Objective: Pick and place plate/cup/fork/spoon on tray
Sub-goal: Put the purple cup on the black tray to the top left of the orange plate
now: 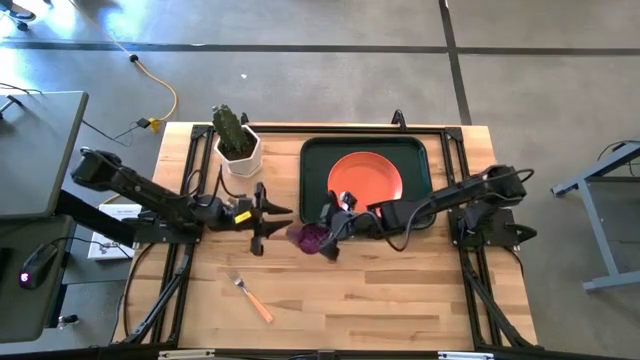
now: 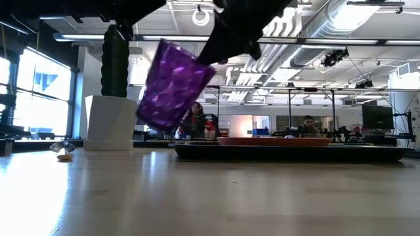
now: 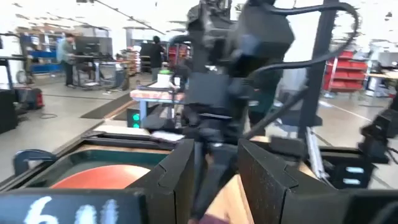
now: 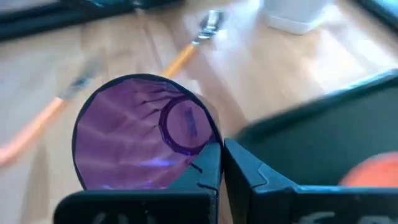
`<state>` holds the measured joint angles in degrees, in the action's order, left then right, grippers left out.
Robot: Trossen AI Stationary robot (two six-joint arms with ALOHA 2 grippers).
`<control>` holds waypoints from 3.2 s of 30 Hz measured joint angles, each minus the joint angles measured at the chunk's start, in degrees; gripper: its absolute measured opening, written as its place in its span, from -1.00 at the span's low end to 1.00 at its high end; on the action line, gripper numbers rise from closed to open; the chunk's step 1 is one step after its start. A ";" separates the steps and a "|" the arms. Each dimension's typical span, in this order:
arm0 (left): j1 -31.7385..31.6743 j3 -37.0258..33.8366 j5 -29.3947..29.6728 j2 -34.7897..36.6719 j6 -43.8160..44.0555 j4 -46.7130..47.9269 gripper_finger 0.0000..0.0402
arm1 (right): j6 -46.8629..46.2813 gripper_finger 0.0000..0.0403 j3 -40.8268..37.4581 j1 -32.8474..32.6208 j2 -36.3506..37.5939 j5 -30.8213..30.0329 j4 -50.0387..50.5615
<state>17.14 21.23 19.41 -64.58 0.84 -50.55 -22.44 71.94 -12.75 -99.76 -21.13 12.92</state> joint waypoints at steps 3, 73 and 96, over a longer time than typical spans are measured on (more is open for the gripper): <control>2.56 0.00 2.07 1.39 -1.35 1.50 -0.45 | -0.70 -1.00 0.01 2.36 -2.37 11.71 -5.59; 13.06 0.00 27.68 11.35 5.09 13.78 -0.45 | 7.26 -1.00 42.10 5.96 -24.54 15.72 29.55; 13.04 -0.04 27.68 11.35 6.50 15.47 -0.45 | 2.17 -1.00 41.55 7.60 -26.99 17.15 29.26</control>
<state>30.17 21.19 47.09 -53.23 7.35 -35.09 -20.26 113.49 -5.15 -126.75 -3.98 42.18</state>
